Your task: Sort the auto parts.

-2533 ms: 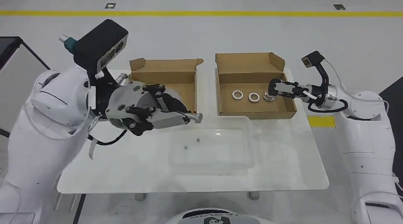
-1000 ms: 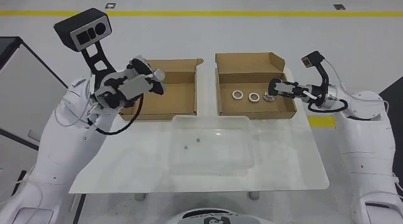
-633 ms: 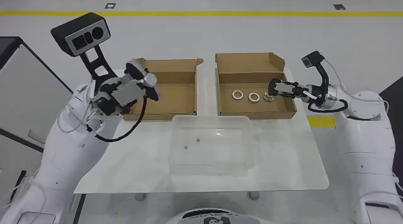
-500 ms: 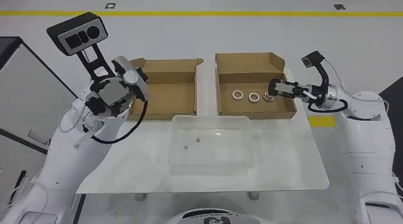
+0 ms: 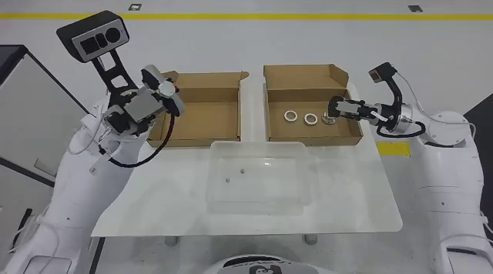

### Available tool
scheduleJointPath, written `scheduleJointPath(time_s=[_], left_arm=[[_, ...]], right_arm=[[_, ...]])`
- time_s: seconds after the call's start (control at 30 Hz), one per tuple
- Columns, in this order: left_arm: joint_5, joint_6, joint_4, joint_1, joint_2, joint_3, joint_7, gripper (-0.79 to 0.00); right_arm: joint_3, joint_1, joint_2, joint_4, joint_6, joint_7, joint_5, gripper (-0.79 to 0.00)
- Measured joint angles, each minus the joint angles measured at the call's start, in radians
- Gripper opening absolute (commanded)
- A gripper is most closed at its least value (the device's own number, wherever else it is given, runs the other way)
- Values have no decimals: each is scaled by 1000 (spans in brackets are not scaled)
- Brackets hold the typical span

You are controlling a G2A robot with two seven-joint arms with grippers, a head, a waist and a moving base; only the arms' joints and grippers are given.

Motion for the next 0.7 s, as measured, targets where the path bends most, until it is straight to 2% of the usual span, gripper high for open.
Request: scheduleJointPath(time_s=[0.13,0.3,0.7], left_arm=[[97,31,-9,16,0,-30,13,-785],[137,40,-26,29,-5,-38,37,-785],[13,17,-35,33,-21,-13,38,-785]], right_arm=[[0,0,0,0,0,0,0,0],[0,0,0,0,0,0,0,0],[0,0,0,0,0,0,0,0]])
